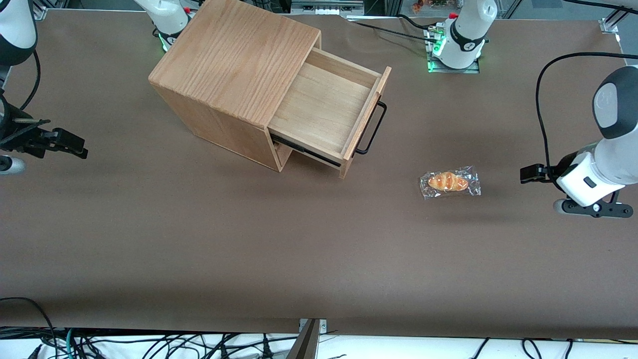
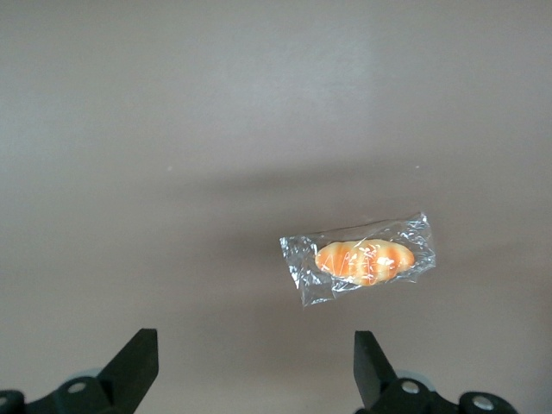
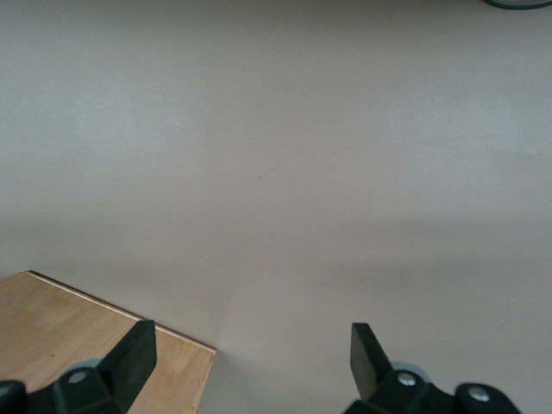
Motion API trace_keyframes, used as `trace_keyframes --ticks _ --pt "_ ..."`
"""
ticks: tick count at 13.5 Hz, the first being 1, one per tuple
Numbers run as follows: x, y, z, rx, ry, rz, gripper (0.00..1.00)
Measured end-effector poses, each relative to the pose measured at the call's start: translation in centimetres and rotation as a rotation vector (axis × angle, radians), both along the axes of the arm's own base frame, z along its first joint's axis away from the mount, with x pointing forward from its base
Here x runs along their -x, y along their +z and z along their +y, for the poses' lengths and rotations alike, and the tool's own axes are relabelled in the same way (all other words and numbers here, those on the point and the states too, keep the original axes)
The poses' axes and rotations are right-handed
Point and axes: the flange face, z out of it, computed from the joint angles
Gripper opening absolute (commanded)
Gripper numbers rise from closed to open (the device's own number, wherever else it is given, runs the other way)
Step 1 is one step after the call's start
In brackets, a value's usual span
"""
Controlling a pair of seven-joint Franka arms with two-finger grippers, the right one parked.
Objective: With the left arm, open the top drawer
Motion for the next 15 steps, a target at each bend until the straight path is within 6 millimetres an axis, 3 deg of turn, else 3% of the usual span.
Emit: trace_keyframes --ticks 7,11,15 --pt "0.2 0.4 0.7 0.071 -0.011 0.008 1.00" --pt "0.0 2.2 0.6 0.070 -0.016 -0.017 1.00" --pt "0.0 2.4 1.2 0.067 -0.011 -0.020 1.00"
